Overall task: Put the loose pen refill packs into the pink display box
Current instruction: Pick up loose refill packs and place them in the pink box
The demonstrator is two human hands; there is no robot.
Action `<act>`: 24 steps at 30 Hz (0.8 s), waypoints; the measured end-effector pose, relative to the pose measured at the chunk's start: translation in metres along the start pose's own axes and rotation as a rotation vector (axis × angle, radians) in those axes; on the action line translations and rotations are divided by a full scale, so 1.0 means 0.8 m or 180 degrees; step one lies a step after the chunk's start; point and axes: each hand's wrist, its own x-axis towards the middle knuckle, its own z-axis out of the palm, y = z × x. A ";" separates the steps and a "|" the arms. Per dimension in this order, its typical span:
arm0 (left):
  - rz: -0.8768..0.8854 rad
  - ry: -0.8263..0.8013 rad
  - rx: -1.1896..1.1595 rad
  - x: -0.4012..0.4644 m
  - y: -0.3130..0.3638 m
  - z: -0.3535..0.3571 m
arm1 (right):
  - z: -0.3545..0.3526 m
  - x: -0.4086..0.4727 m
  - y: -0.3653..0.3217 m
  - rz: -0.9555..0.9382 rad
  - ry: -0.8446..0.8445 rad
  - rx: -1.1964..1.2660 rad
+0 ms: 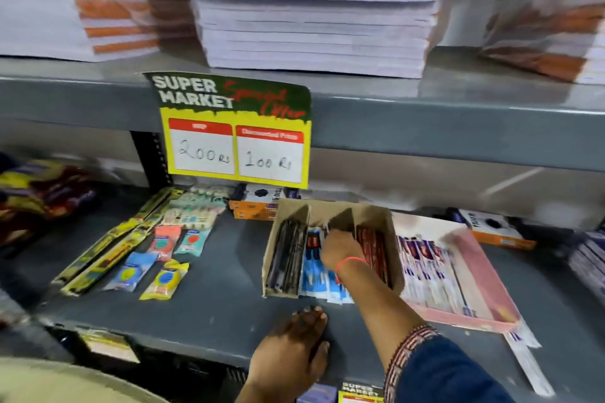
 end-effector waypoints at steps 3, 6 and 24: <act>0.0079 0.0078 0.0015 -0.001 -0.004 0.005 | 0.018 0.011 0.001 0.0135 -0.0232 -0.0155; 0.0146 0.0088 0.0025 -0.002 -0.005 0.007 | 0.027 0.010 0.001 0.0175 -0.0128 -0.0414; 0.0094 -0.0223 0.0259 0.013 0.037 0.004 | -0.031 -0.052 0.085 -0.0433 0.1531 -0.0210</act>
